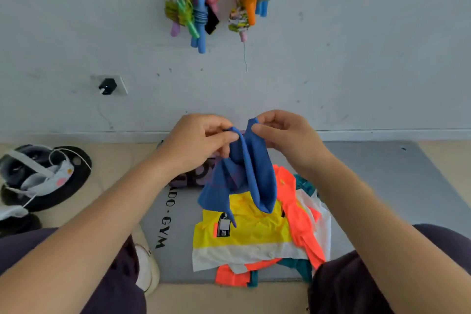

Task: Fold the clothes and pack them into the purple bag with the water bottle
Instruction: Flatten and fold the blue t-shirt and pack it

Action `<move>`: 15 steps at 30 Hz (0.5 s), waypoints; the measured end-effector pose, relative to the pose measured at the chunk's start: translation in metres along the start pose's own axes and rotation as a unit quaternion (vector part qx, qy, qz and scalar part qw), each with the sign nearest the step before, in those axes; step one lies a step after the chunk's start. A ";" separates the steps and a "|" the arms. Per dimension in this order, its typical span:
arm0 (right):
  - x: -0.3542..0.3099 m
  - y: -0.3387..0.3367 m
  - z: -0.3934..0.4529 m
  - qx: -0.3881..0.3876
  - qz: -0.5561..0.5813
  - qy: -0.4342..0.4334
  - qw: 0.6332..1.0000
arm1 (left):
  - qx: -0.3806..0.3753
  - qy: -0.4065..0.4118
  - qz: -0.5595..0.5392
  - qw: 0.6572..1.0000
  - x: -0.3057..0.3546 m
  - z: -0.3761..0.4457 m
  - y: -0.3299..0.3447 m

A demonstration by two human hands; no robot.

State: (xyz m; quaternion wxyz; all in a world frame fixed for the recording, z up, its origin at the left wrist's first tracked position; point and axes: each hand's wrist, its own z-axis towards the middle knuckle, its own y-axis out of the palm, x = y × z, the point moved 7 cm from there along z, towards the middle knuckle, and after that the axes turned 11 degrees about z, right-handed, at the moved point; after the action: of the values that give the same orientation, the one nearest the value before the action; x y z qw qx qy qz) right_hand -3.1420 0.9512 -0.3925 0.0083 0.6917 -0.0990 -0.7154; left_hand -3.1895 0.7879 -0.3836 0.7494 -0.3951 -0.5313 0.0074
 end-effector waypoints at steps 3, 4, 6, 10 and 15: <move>-0.001 0.003 -0.012 -0.001 0.026 0.017 1.000 | 0.064 0.041 0.066 0.995 0.013 -0.010 0.000; 0.004 0.003 -0.016 -0.003 0.026 0.026 0.999 | 0.061 0.047 0.064 0.995 0.014 -0.013 0.005; 0.014 0.003 -0.024 -0.001 0.032 0.039 0.999 | 0.033 0.024 0.020 0.999 0.006 -0.019 0.017; 0.032 0.003 -0.032 -0.006 0.047 0.059 0.997 | 0.014 -0.053 -0.068 0.996 -0.016 -0.024 0.035; 0.040 0.001 -0.031 -0.036 0.080 0.079 0.993 | 0.002 -0.051 -0.091 0.995 -0.019 -0.018 0.035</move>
State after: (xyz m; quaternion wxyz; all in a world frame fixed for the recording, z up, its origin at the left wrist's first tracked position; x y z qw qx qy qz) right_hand -3.1133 0.9404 -0.4322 0.0977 0.7350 -0.1274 -0.6588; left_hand -3.1694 0.7933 -0.4219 0.7196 -0.3426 -0.6026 -0.0397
